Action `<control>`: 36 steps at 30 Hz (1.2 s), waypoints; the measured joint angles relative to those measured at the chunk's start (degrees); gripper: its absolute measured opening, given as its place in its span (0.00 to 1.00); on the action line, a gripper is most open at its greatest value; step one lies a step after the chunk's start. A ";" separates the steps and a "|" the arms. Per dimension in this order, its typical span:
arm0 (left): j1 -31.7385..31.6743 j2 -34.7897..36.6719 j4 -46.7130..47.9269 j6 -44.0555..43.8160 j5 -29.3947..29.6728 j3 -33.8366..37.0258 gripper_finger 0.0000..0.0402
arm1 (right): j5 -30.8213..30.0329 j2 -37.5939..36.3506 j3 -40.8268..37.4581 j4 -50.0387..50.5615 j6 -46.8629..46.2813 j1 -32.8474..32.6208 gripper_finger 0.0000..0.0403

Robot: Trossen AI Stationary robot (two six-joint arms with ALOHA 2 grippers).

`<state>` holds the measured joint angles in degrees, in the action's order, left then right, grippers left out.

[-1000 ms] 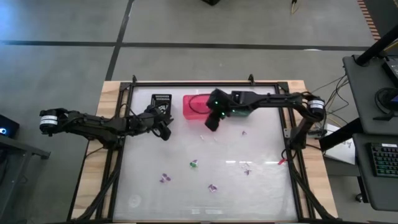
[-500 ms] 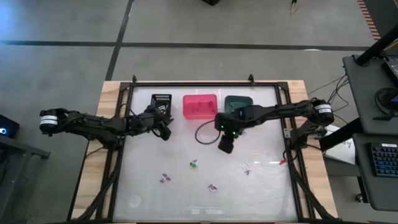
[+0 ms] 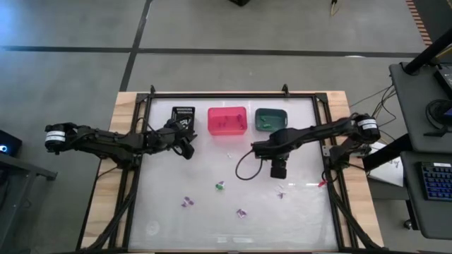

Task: Sort Halloween decoration
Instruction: Put the purple hat toy into the pink bin

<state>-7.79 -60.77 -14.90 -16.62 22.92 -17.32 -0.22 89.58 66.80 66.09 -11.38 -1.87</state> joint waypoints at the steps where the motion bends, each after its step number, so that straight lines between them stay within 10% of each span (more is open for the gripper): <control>1: 0.00 0.00 0.00 0.00 0.00 0.00 0.20 | -0.25 -0.02 -1.28 -0.11 0.02 -0.02 0.31; 25: 0.00 -0.02 -0.04 0.52 0.00 0.00 0.20 | -7.68 -17.22 -28.71 -31.78 0.26 7.59 0.29; 36: -0.02 -0.02 -0.39 0.33 0.02 0.00 0.20 | -8.45 -14.23 -32.30 -38.36 -0.61 8.10 0.29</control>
<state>-7.81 -60.80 -15.29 -16.29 22.94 -17.32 -8.67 75.35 34.50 27.73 -11.99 6.23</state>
